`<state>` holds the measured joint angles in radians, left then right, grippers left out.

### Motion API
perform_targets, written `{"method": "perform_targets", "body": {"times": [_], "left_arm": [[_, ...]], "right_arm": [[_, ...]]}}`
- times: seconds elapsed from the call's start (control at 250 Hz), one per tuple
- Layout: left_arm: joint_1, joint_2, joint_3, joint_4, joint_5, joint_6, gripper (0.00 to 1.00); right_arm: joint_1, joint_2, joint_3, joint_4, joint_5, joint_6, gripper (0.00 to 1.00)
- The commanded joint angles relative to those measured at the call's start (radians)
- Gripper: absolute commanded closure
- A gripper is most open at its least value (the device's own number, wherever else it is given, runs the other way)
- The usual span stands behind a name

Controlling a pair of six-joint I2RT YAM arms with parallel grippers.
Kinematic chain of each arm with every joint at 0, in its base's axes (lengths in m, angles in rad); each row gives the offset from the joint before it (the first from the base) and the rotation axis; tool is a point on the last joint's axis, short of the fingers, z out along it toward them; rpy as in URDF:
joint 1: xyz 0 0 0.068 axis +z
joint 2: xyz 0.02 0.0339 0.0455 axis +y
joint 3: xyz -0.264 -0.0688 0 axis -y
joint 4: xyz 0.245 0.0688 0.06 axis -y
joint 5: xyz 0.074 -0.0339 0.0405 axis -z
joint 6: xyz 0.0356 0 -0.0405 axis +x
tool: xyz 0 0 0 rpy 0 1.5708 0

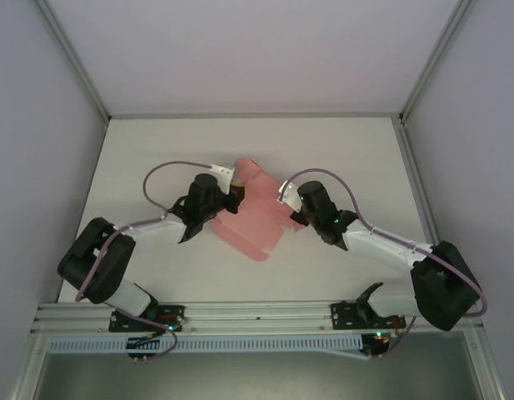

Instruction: Assemble paper box

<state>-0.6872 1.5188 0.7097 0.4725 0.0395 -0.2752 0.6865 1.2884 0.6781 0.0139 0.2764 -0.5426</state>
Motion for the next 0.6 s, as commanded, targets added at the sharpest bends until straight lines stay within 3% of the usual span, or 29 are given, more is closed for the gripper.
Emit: {"method": "perform_targets", "body": {"times": [0.0,0.228,0.355,0.491,0.563,0.595], "left_arm": [[-0.100,0.032,0.058,-0.083,-0.202,0.151,1.00],[-0.210,0.112,0.116,-0.102,-0.294,0.197,1.00],[-0.210,0.119,0.101,-0.113,-0.333,0.151,1.00],[-0.209,0.104,0.073,-0.127,-0.320,0.099,0.87],[-0.199,0.087,0.059,-0.142,-0.317,0.064,0.76],[-0.195,0.079,0.051,-0.147,-0.305,0.055,0.66]], "right_arm": [[0.028,0.023,0.042,0.012,-0.023,-0.024,1.00],[0.043,0.058,0.040,0.031,0.015,-0.095,1.00],[0.044,0.053,0.032,0.039,0.026,-0.123,1.00],[0.053,0.043,0.020,0.057,0.075,-0.171,1.00],[0.060,0.050,0.020,0.056,0.107,-0.206,1.00],[0.060,0.055,0.023,0.054,0.121,-0.222,1.00]]}}
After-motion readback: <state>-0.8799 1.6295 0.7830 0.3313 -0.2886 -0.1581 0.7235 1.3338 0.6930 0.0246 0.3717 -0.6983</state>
